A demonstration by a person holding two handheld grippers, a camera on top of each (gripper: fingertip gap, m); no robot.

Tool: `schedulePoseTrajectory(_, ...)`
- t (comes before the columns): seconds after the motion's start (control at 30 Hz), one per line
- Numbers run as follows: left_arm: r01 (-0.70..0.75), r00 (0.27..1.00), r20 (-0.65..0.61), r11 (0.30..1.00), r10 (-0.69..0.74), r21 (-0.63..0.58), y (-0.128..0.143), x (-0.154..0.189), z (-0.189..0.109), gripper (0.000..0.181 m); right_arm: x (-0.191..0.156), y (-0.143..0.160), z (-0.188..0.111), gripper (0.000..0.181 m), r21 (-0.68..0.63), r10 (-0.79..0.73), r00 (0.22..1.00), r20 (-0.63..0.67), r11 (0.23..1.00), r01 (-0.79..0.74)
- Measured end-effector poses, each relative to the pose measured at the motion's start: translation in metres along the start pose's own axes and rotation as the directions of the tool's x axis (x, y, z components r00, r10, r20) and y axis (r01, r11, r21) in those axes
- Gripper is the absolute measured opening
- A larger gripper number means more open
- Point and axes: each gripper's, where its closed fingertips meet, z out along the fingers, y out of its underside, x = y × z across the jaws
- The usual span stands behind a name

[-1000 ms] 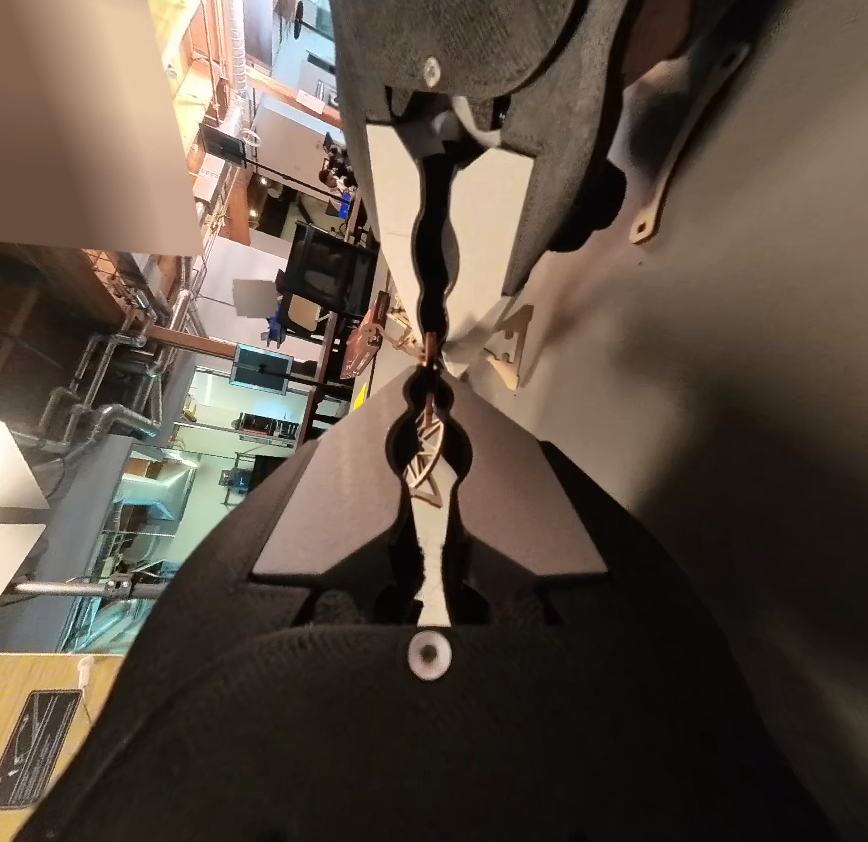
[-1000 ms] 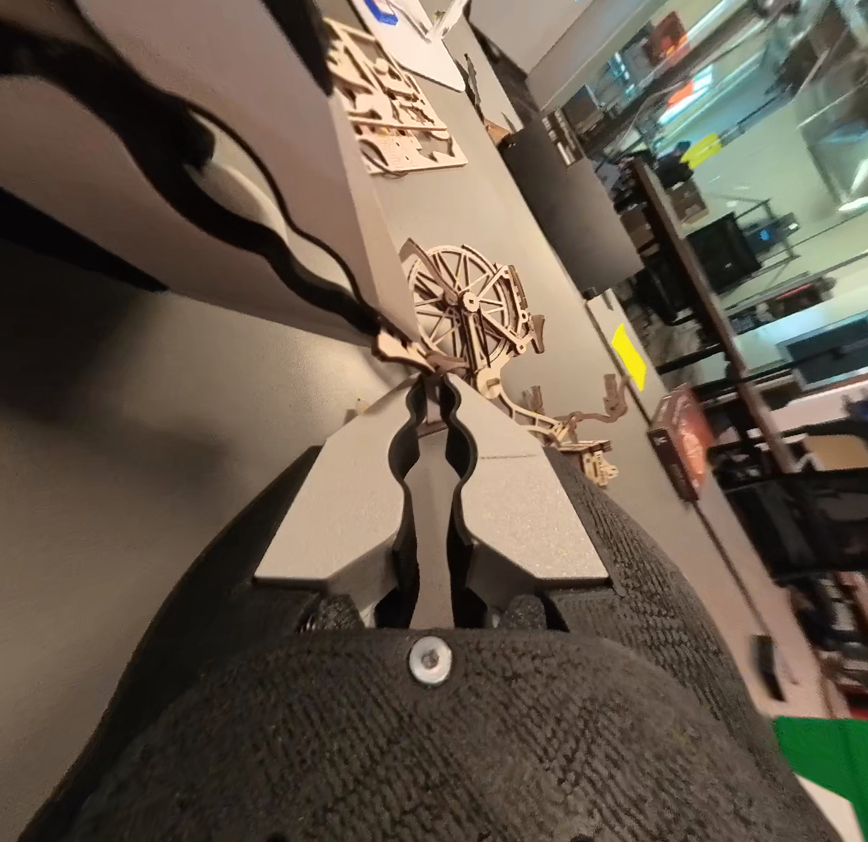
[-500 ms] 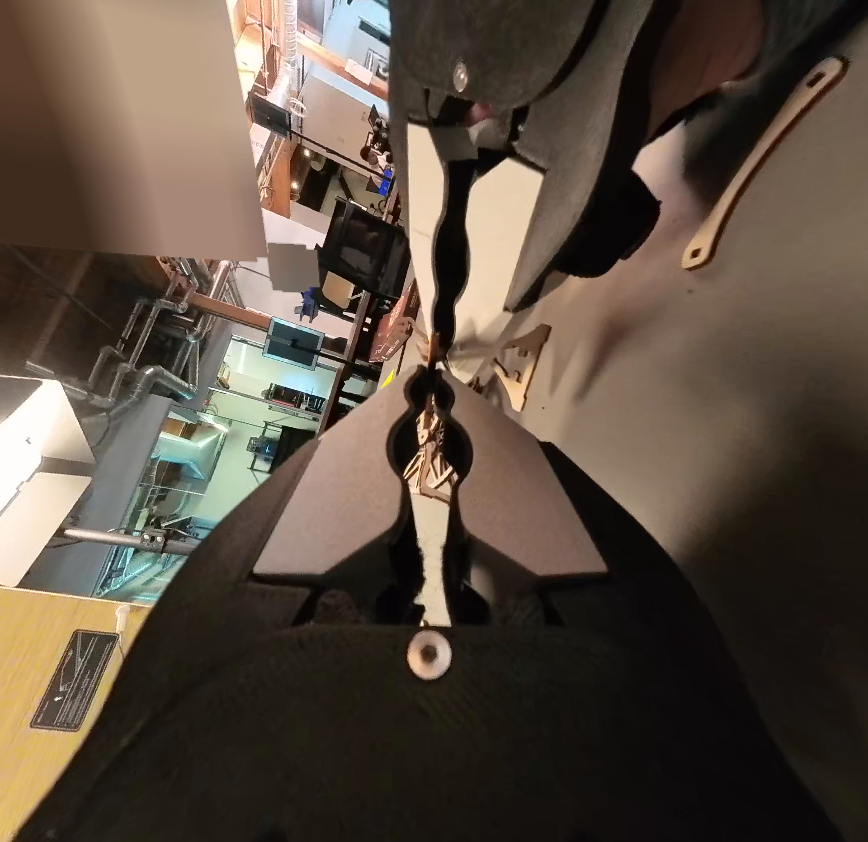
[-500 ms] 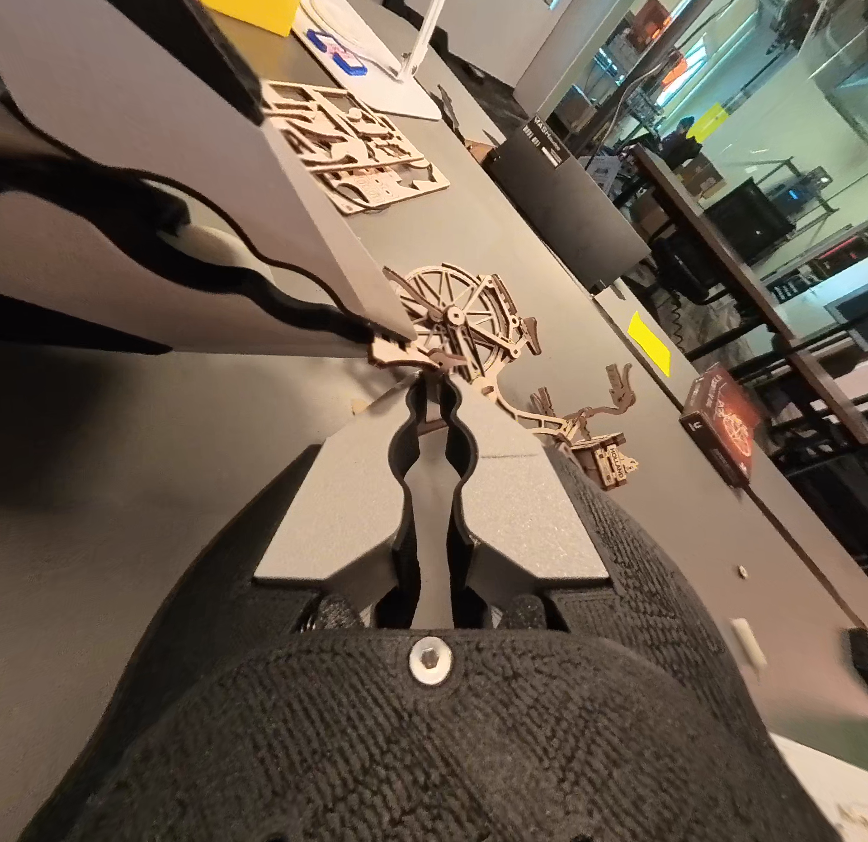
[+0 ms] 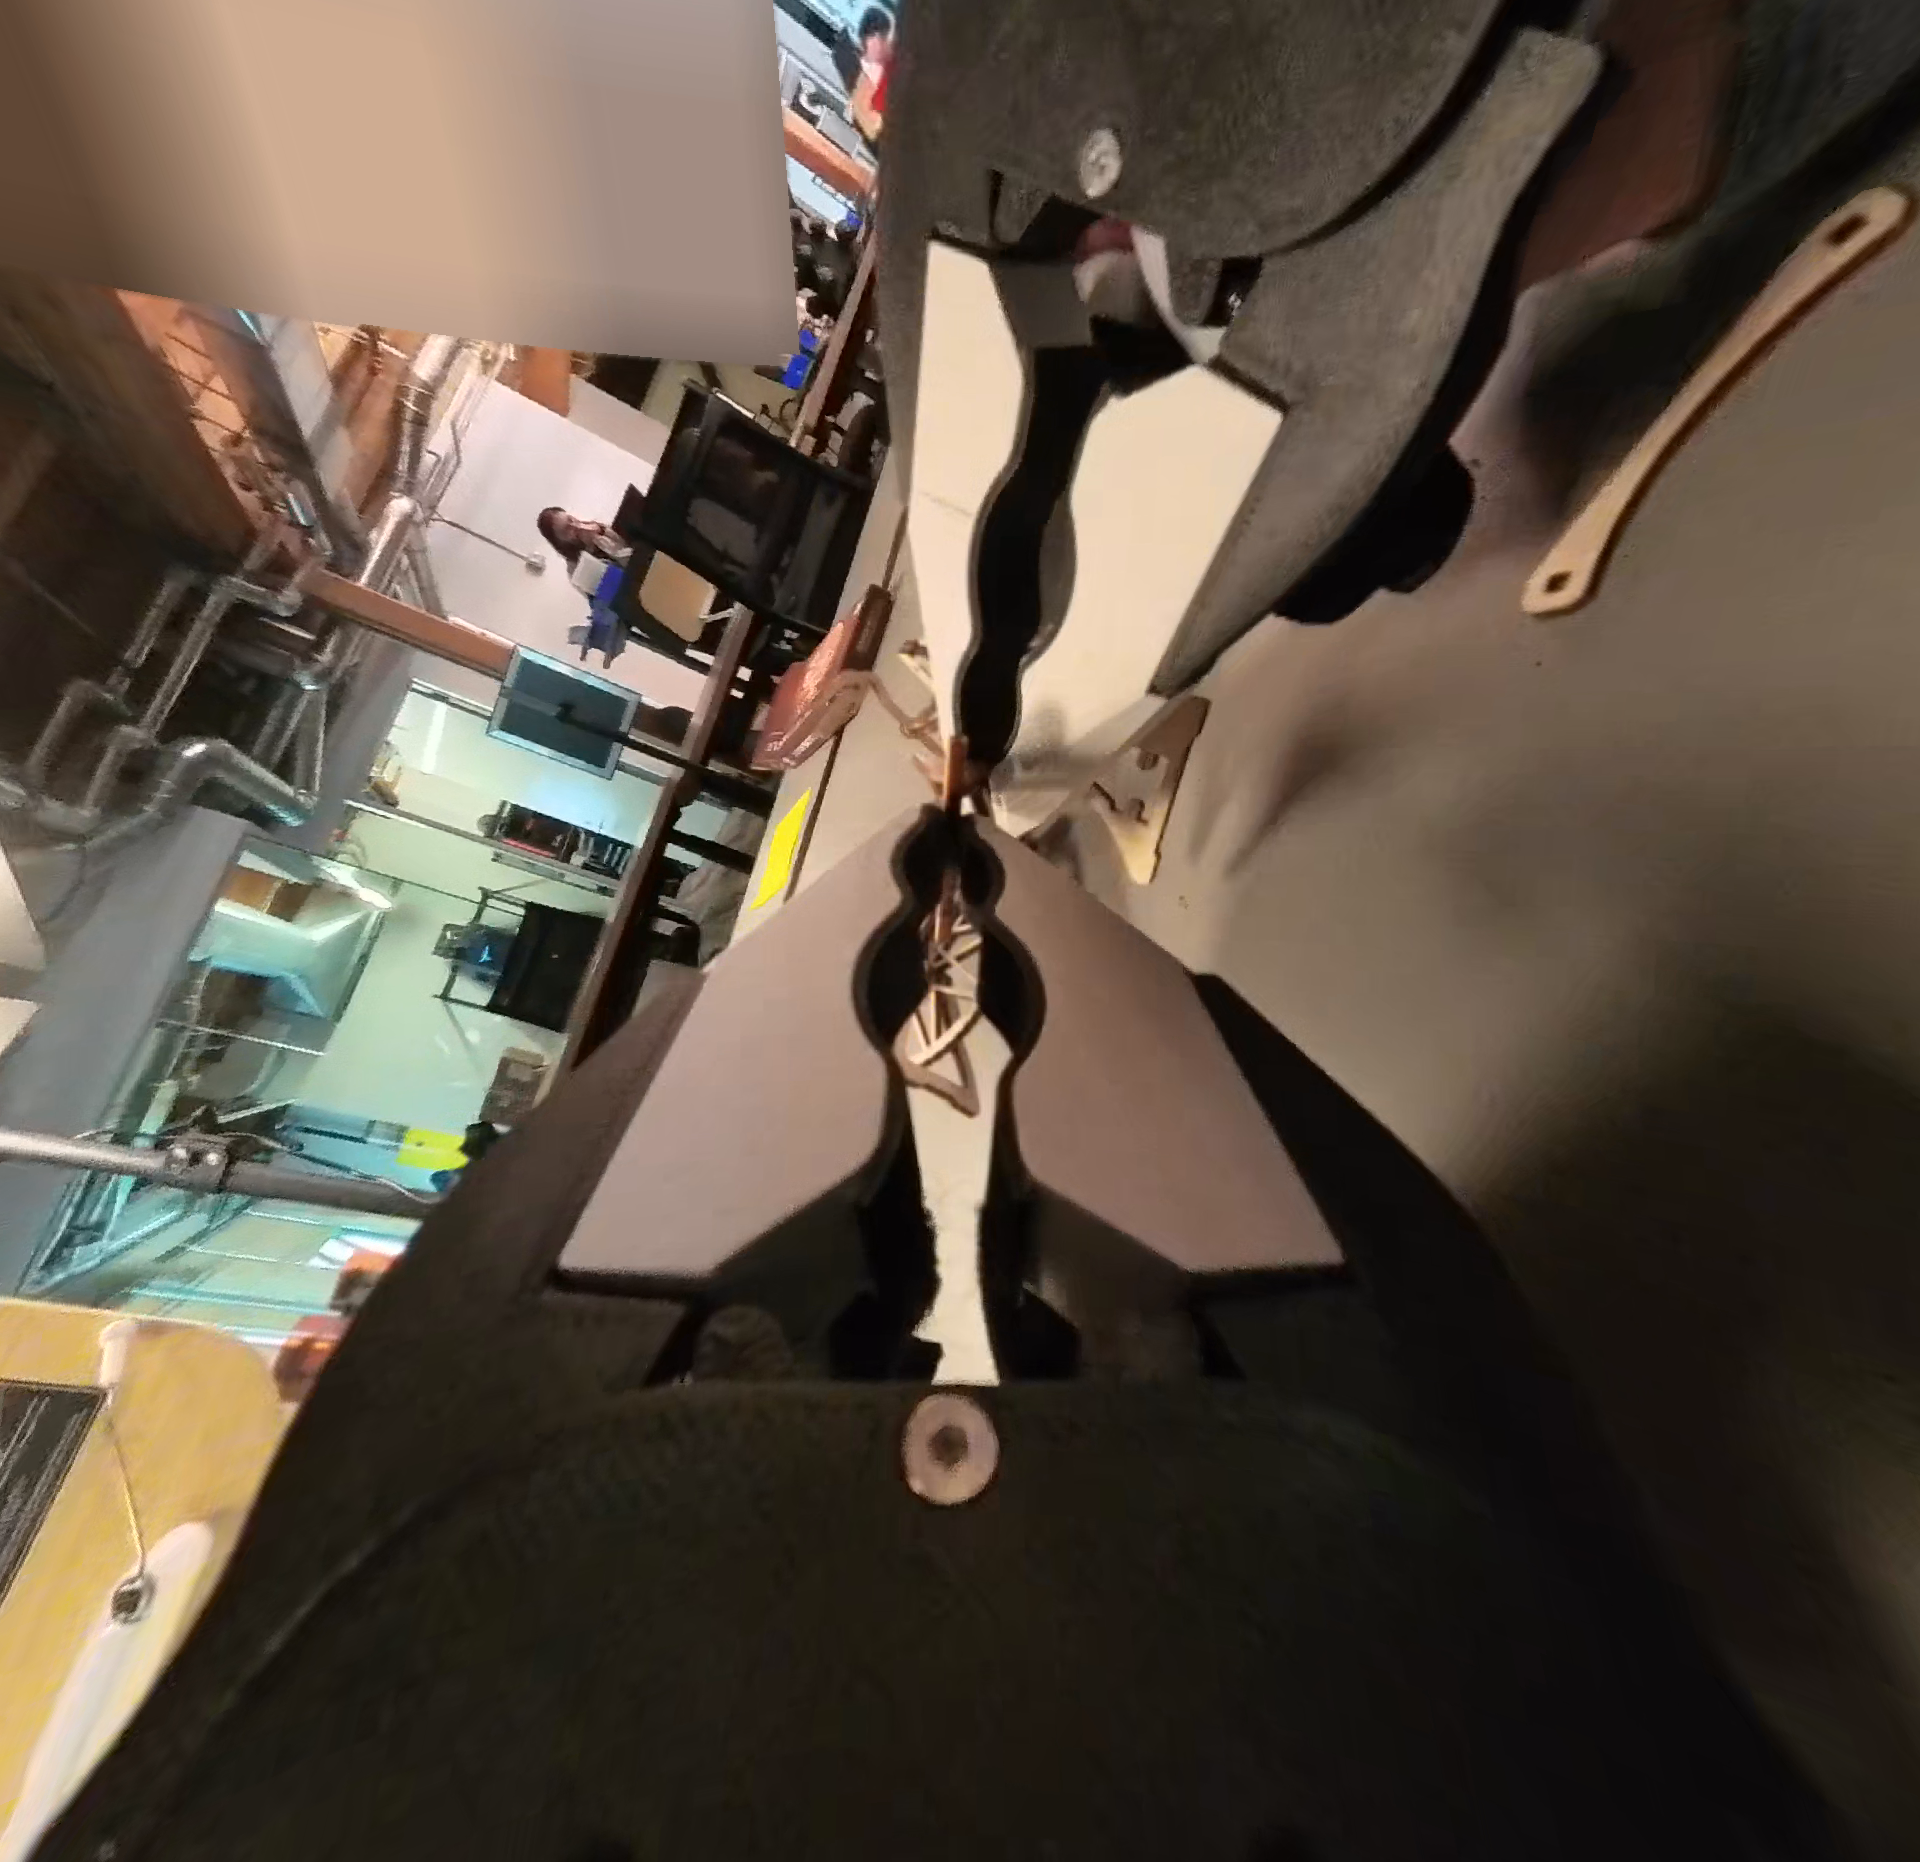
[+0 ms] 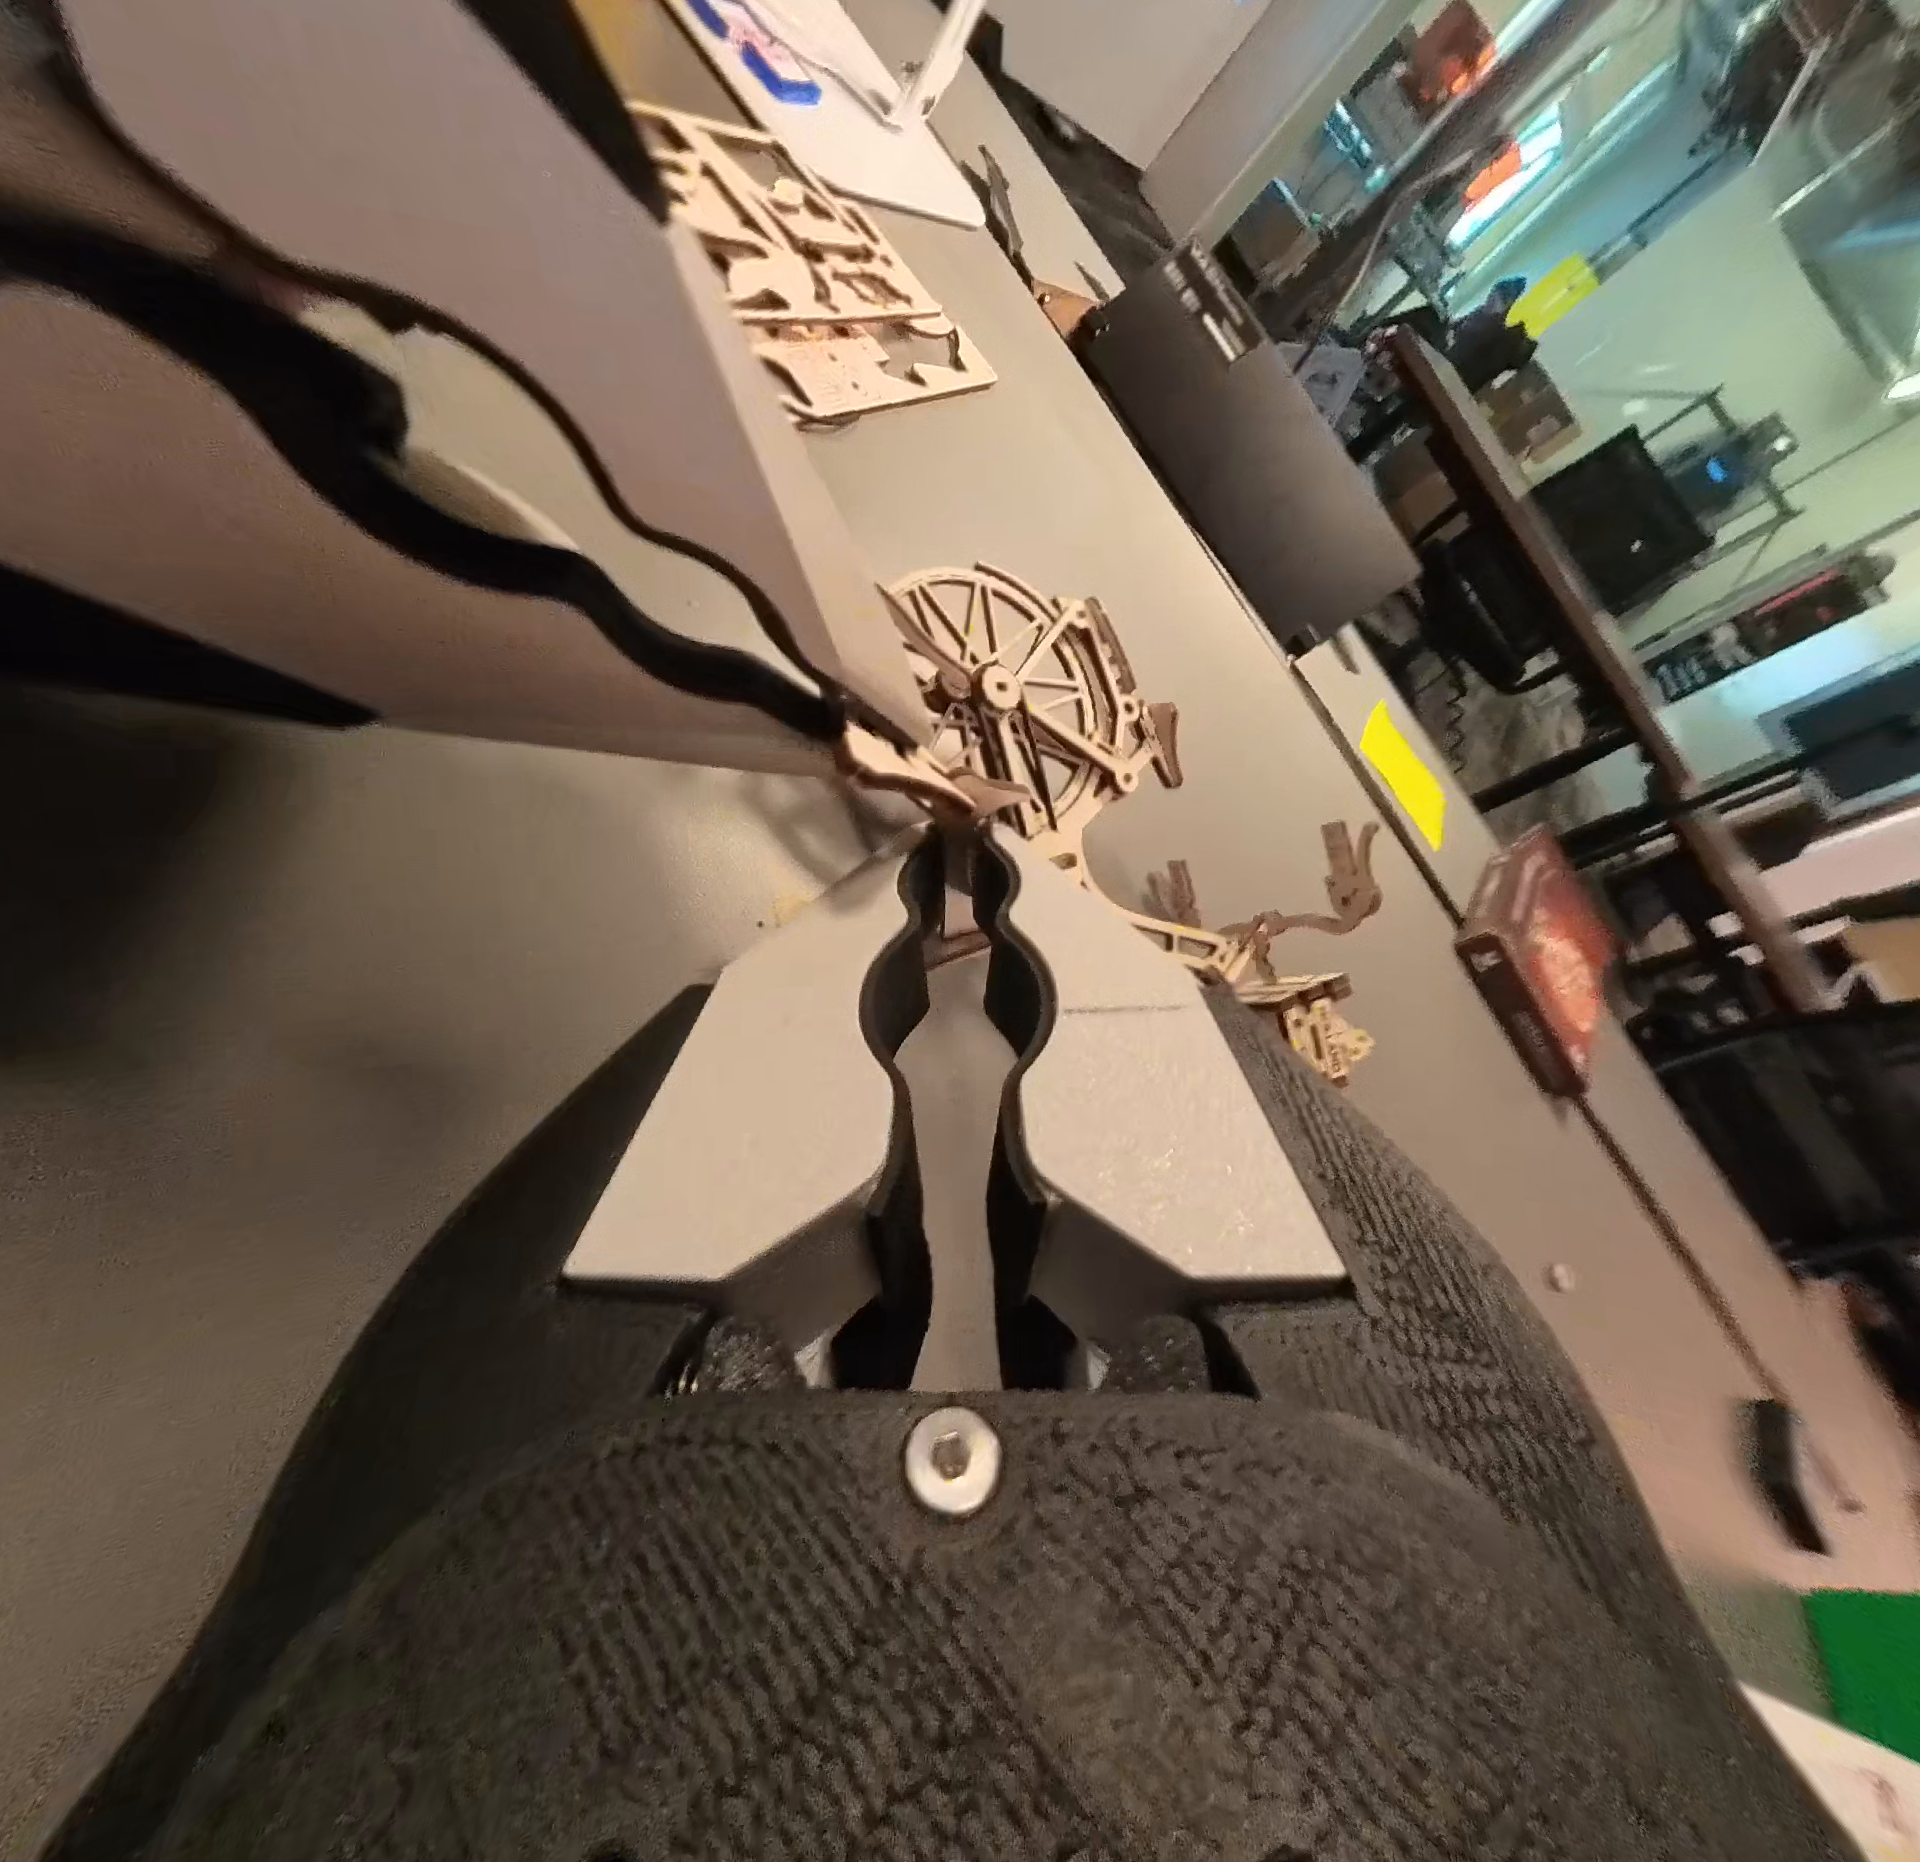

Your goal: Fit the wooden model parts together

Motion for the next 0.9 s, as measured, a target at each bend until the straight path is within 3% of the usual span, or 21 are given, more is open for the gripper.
schedulePoseTrajectory(0.2,0.016,1.000,0.000,1.000,-0.016,-0.001,0.0007,0.0000,-0.0028,0.002,0.0009,-0.0026,-0.0021,0.001,-0.010,-0.108,0.993,-0.054,0.994,0.108)
schedulePoseTrajectory(0.47,0.057,0.998,0.043,0.998,-0.055,-0.039,-0.0004,-0.0046,0.0030,0.001,0.0055,-0.0023,-0.0013,0.002,-0.001,-0.008,0.999,-0.049,1.000,0.008)
schedulePoseTrajectory(0.9,0.052,0.998,0.034,0.998,-0.051,-0.047,0.0013,-0.0027,0.0029,0.000,0.0001,-0.0011,-0.0003,0.004,-0.013,-0.069,0.997,-0.040,0.998,0.068)
